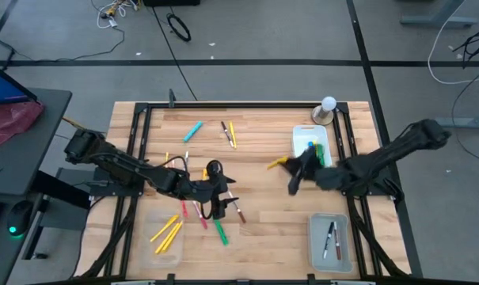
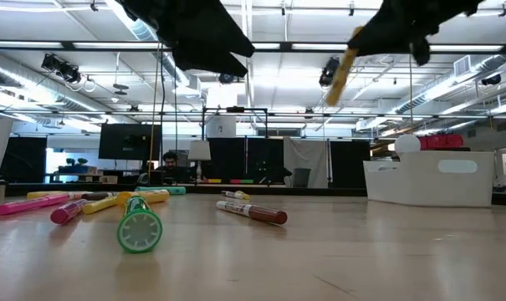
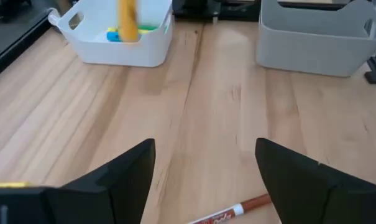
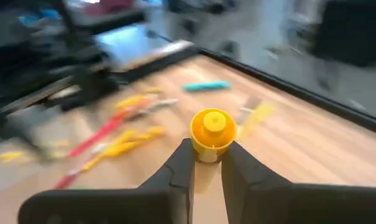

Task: Pick & Place Markers
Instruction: Put the yellow highlighter into the white bin

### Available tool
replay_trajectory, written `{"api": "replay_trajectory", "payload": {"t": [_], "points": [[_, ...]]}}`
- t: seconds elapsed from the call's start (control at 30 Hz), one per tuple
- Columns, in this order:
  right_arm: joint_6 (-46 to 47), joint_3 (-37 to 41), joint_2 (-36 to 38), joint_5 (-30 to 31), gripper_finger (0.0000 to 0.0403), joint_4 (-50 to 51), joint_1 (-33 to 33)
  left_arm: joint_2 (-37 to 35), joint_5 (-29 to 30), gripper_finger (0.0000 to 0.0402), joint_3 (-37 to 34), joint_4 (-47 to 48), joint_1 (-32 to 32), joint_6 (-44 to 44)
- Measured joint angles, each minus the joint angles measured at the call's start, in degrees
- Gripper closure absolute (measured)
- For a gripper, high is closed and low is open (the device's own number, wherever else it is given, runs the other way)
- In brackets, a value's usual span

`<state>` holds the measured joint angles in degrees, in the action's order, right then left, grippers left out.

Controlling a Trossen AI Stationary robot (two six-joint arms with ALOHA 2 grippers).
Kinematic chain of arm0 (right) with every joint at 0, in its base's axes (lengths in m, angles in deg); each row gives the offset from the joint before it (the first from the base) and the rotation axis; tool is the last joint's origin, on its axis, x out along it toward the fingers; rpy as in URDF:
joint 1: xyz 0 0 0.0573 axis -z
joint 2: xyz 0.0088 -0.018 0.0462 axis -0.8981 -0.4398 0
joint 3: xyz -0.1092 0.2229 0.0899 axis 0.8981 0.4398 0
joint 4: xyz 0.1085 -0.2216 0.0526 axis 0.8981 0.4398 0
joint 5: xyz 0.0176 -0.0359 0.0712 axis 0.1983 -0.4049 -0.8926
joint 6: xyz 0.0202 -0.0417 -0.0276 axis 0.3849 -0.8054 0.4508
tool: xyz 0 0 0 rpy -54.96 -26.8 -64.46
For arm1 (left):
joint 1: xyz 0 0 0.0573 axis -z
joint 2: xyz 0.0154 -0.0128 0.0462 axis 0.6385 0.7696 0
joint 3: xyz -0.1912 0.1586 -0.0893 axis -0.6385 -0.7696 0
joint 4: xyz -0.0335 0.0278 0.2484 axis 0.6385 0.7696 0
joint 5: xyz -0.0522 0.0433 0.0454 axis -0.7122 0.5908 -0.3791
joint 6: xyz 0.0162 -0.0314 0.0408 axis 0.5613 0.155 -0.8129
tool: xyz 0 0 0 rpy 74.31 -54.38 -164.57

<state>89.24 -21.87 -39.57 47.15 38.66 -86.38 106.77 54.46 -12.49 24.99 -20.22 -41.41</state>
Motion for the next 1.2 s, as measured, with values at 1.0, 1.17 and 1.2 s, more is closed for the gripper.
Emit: {"api": "replay_trajectory", "payload": {"t": [1.0, 1.17, 1.2], "points": [[-0.08, 3.91, -4.97, -44.11, 0.0332, 30.34, 51.72, 4.52, 0.62, 0.0126, 0.02, -1.97, 0.04, 2.92], [-1.15, 3.91, -7.45, -43.61, 0.0308, 28.54, 51.92, 4.52, 0.62, 0.0126, 0.02, -1.96, 0.04, 2.93], [-1.59, 3.91, -7.77, -43.61, 0.0302, 28.01, 51.92, 4.52, 0.62, 0.0126, 0.02, -1.96, 0.04, 2.94]]}}
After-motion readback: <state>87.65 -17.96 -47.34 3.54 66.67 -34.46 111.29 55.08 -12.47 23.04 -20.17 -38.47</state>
